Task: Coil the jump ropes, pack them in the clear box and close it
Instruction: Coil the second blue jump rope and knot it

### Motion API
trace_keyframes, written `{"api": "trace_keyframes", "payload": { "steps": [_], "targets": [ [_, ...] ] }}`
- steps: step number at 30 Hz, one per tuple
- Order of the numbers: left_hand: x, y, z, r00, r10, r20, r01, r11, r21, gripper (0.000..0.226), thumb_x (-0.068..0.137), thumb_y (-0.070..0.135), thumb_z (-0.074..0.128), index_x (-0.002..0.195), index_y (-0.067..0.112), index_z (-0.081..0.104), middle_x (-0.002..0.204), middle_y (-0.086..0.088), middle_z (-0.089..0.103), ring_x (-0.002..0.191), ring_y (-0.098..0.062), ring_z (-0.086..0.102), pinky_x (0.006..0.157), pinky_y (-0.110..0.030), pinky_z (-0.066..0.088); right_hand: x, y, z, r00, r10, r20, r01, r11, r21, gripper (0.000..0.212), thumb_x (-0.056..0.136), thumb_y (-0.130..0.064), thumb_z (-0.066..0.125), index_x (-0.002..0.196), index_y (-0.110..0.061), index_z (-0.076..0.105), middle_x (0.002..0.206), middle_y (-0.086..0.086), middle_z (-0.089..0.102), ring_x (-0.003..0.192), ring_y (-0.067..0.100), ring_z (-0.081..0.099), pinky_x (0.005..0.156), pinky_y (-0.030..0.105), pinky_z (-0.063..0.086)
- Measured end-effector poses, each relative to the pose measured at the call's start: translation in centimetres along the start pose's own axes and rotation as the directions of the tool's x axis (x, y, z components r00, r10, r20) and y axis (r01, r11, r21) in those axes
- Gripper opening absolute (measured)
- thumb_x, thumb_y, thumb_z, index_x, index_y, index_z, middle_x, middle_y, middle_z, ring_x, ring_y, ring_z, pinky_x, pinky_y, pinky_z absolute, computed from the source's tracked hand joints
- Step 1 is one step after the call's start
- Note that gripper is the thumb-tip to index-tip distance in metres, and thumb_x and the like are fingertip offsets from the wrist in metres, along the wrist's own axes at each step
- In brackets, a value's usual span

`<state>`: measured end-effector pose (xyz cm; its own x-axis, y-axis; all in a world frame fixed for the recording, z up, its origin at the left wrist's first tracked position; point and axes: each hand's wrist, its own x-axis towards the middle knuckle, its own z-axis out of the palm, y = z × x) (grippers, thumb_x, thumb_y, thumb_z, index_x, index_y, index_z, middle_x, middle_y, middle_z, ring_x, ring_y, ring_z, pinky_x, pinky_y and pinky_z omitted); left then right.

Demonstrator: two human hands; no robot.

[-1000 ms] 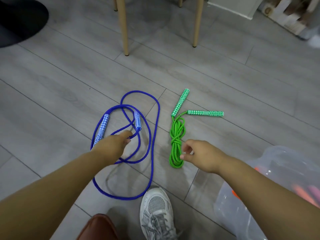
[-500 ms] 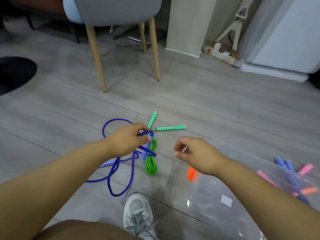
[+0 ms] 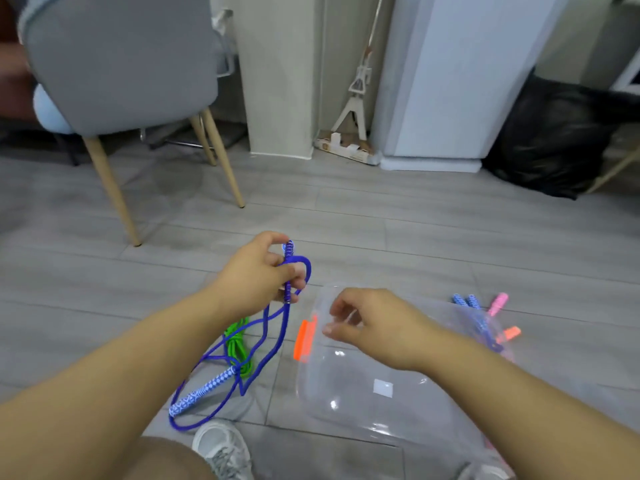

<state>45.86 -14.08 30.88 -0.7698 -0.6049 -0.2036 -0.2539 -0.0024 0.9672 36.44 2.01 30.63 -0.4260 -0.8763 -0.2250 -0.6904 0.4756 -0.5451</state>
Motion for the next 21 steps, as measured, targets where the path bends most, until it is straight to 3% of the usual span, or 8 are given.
{"api": "trace_keyframes", "payload": {
  "steps": [2,4,8,11,14,17,19,21],
  "targets": [
    [-0.4,0.4,1.8,1.0,-0.015,-0.024,0.012,0.992,-0.126,0.041,0.09,-0.004,0.054,0.126,0.004,0.038,0.086,-0.022,0.061,0.065,-0.022,0.065,0.061,-0.039,0.058,-0.3,0.1,0.6,1.0,-0.007,-0.01,0.007,1.0,0.02,0.042,0.084,-0.049,0.06,0.117,-0.024,0.052,0.103,-0.014,0.058,0.099,0.01,0.057,0.089,0.03,0.047],
    [-0.6,0.9,3.3,0.999,-0.023,-0.034,0.016,0.98,-0.199,0.034,0.092,-0.003,0.051,0.122,0.004,0.038,0.089,-0.023,0.061,0.068,-0.024,0.066,0.063,-0.037,0.059,-0.2,0.0,0.8,0.999,0.021,-0.045,-0.012,0.984,0.176,0.046,0.082,-0.045,0.064,0.119,-0.022,0.05,0.103,-0.009,0.061,0.099,0.012,0.059,0.088,0.031,0.048],
    [-0.6,1.6,4.9,0.998,-0.029,-0.064,0.012,0.971,-0.24,0.025,0.095,0.0,0.049,0.117,0.005,0.038,0.09,-0.021,0.062,0.073,-0.024,0.069,0.062,-0.033,0.06,0.3,0.3,0.6,0.993,0.104,-0.053,-0.071,0.899,0.432,0.015,0.084,-0.02,0.066,0.092,-0.018,0.053,0.089,0.006,0.071,0.088,0.022,0.066,0.084,0.037,0.049],
    [-0.2,1.7,4.9,0.996,-0.041,-0.082,0.022,0.975,-0.221,0.023,0.095,0.0,0.048,0.114,0.007,0.038,0.094,-0.022,0.062,0.077,-0.026,0.069,0.061,-0.031,0.06,0.2,0.7,0.0,0.994,0.104,-0.04,-0.073,0.876,0.477,0.007,0.089,-0.016,0.058,0.084,-0.012,0.057,0.077,0.006,0.069,0.075,0.02,0.063,0.085,0.042,0.051],
    [0.4,1.2,4.4,0.997,-0.044,-0.059,0.041,0.997,-0.062,0.011,0.096,0.006,0.048,0.105,0.011,0.044,0.087,-0.018,0.064,0.069,-0.022,0.065,0.057,-0.035,0.057,-0.2,1.0,-0.7,0.99,0.109,-0.085,-0.06,0.892,0.449,0.015,0.094,-0.02,0.05,0.086,-0.011,0.059,0.067,0.003,0.057,0.065,0.018,0.056,0.078,0.038,0.052],
    [1.0,0.0,3.3,0.996,-0.082,-0.032,0.087,0.98,0.179,0.008,0.098,0.016,0.045,0.092,0.016,0.05,0.076,-0.011,0.065,0.06,-0.021,0.061,0.048,-0.03,0.051,-0.8,1.3,-1.8,0.968,0.083,-0.237,-0.005,0.95,0.313,0.018,0.097,-0.026,0.045,0.088,-0.018,0.059,0.068,-0.003,0.048,0.059,0.011,0.044,0.063,0.022,0.043],
    [1.5,-1.1,2.3,0.998,-0.062,-0.033,0.07,0.925,0.373,0.011,0.098,0.015,0.044,0.091,0.015,0.053,0.072,-0.008,0.064,0.058,-0.02,0.057,0.048,-0.026,0.046,-1.0,1.4,-2.5,0.945,0.067,-0.321,0.02,0.965,0.262,0.019,0.097,-0.027,0.044,0.088,-0.021,0.06,0.063,-0.008,0.043,0.055,0.006,0.038,0.05,0.012,0.032],
    [1.9,-1.9,1.0,1.0,-0.002,-0.031,0.019,0.816,0.578,0.013,0.096,0.014,0.045,0.088,0.017,0.054,0.071,-0.004,0.064,0.059,-0.018,0.053,0.053,-0.026,0.044,-1.0,1.7,-3.0,0.924,0.063,-0.376,0.038,0.966,0.256,0.02,0.097,-0.027,0.044,0.089,-0.02,0.061,0.061,-0.008,0.041,0.054,0.006,0.038,0.049,0.013,0.031]
  ]
}}
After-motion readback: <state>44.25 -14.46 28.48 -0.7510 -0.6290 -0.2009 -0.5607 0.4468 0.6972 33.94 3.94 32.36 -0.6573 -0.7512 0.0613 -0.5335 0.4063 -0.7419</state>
